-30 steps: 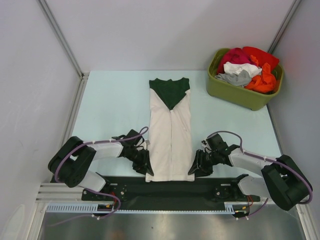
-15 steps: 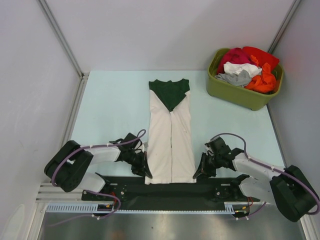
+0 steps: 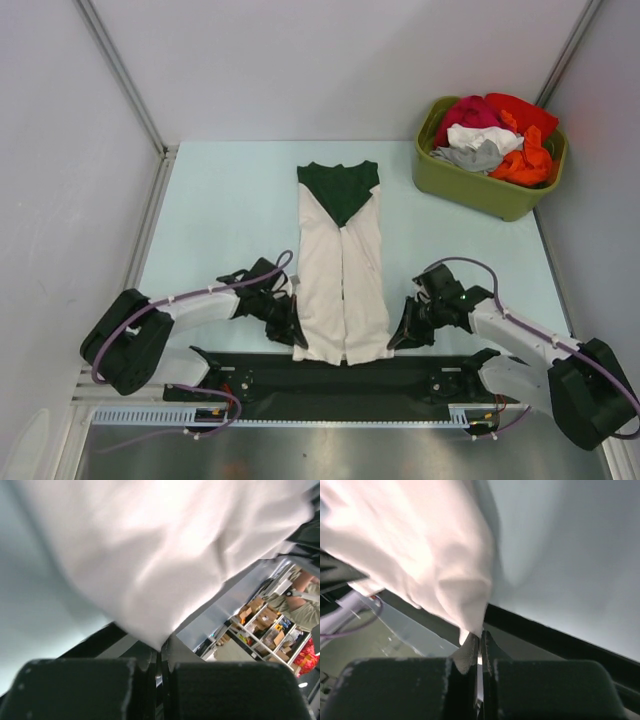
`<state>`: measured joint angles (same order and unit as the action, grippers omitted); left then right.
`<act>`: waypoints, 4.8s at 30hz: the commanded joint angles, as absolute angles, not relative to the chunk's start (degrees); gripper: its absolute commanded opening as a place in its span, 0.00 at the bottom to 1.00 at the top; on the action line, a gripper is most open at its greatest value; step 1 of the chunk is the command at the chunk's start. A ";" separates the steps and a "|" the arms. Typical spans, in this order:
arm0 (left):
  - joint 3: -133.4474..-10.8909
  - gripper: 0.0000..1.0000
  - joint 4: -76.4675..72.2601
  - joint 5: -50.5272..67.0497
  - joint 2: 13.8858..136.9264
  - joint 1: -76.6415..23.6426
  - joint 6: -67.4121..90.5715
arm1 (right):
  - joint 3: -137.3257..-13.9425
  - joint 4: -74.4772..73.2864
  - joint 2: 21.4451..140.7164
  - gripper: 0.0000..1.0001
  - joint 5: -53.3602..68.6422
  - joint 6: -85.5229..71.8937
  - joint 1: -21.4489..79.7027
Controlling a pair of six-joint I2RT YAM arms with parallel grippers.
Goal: Fold and stack the t-shirts
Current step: Fold the tshirt
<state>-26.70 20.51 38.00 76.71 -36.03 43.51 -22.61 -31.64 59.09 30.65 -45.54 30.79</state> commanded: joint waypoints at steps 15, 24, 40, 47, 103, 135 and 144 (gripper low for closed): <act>-68.27 0.01 25.92 40.34 100.34 -19.09 45.53 | -74.48 -36.56 100.33 0.00 34.54 -27.34 13.54; -80.06 0.00 27.25 40.78 112.41 -15.03 45.79 | -91.84 -40.78 114.43 0.00 34.28 -25.49 11.60; -87.71 0.00 27.16 41.04 121.37 -12.57 47.37 | -105.81 -44.29 126.12 0.00 34.01 -22.41 10.37; -90.52 0.07 27.68 41.75 124.01 -12.48 47.38 | -108.89 -45.70 128.32 0.00 32.44 -21.89 10.02; -121.56 0.48 44.83 11.25 126.75 -20.13 29.53 | -121.10 -37.78 128.14 0.44 -5.46 -15.21 21.62; -118.83 0.48 36.73 23.29 131.42 -18.20 33.49 | -122.43 -37.79 132.37 0.31 4.23 -17.85 22.06; -107.94 0.55 39.55 17.23 122.26 -17.58 31.20 | -111.63 -37.97 122.79 0.77 2.81 -21.01 21.71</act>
<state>-110.15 37.87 19.62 126.65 -16.88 32.93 -113.58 -37.85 128.05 3.60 -20.21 21.17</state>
